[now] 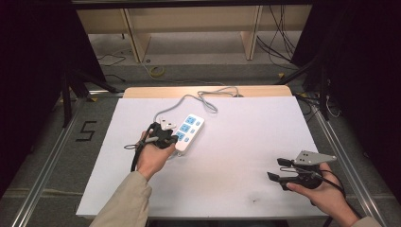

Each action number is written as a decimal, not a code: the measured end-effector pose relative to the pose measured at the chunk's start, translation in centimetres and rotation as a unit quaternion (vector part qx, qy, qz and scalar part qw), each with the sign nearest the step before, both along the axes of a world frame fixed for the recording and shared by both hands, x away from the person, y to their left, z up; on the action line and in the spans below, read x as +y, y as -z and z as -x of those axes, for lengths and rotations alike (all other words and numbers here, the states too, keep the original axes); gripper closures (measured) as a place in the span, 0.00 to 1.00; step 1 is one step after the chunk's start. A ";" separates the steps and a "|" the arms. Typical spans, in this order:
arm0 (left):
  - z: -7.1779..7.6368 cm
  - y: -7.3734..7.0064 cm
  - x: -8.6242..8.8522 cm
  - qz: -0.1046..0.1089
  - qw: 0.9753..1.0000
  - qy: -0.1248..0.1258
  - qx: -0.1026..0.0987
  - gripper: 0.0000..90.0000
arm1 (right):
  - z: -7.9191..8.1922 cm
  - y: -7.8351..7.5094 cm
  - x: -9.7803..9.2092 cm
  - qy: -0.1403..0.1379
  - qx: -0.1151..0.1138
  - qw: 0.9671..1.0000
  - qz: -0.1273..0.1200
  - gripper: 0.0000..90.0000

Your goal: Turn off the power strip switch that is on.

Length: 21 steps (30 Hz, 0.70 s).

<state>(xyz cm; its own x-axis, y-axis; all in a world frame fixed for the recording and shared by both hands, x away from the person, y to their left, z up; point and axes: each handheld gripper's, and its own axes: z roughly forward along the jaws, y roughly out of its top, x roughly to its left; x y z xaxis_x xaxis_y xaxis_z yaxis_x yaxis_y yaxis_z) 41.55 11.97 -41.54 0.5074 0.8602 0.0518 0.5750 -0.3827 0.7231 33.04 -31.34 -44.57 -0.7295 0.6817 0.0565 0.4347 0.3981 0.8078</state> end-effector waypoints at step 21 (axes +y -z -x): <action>-1.3 0.2 -0.7 -0.006 1.000 0.000 0.004 1.00 | 0.0 0.0 0.1 0.000 0.002 1.000 -0.001 0.36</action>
<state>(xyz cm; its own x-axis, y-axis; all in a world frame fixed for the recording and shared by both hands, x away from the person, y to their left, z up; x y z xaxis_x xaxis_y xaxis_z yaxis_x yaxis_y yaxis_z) 42.85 11.26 -41.70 0.5079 0.8594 0.0587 0.5802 -0.3917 0.7141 33.05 -31.22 -44.59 -0.7289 0.6819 0.0605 0.4374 0.3959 0.8074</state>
